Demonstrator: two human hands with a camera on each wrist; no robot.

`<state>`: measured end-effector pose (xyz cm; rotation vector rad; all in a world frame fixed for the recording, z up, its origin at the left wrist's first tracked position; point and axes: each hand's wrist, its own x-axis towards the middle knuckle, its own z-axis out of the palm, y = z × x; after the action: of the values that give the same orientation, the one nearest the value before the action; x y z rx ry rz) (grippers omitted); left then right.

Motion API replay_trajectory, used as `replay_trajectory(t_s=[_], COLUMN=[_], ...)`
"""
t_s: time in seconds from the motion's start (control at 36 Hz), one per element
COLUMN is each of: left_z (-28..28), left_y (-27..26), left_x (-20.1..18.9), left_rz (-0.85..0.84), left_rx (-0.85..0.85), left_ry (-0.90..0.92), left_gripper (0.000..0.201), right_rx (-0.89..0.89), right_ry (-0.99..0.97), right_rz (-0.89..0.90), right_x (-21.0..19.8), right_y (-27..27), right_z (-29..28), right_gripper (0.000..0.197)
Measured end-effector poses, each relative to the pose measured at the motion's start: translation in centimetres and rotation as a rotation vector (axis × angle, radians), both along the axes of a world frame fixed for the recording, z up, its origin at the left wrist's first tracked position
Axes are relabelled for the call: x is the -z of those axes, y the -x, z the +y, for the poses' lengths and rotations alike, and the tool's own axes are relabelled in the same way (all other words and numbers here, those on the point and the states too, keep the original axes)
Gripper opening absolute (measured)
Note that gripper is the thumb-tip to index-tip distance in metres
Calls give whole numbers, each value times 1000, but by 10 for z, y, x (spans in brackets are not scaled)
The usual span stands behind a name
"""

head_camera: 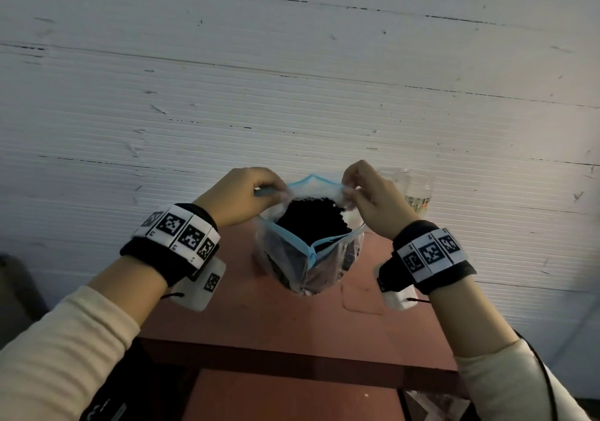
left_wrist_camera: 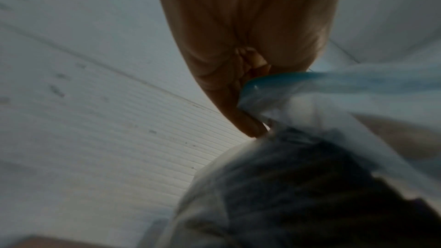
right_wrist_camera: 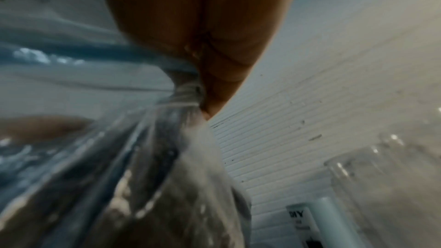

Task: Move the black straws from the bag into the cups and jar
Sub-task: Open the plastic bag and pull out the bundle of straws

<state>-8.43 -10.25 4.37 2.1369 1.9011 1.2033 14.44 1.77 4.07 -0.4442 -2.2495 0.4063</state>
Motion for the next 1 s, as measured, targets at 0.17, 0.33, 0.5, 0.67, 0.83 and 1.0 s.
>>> replay_trajectory(t_s=[0.17, 0.33, 0.5, 0.67, 0.83, 1.0], left_z=[0, 0, 2, 1, 2, 6], left_y=[4, 8, 13, 9, 10, 13], left_x=[5, 14, 20, 22, 22, 18], left_rz=[-179, -266, -286, -333, -435, -603], left_rx=[48, 151, 129, 65, 17, -104], left_ry=[89, 165, 166, 129, 107, 48], left_gripper=[12, 27, 30, 31, 33, 32], right_rx=[20, 25, 33, 80, 110, 68], right_ry=[161, 334, 229, 130, 29, 56], right_rz=[30, -27, -150, -127, 18, -25], right_x=[11, 24, 28, 33, 28, 18], right_y=[6, 9, 3, 6, -5, -20], right_z=[16, 17, 15, 13, -2, -26], right_gripper=[30, 33, 11, 9, 20, 34])
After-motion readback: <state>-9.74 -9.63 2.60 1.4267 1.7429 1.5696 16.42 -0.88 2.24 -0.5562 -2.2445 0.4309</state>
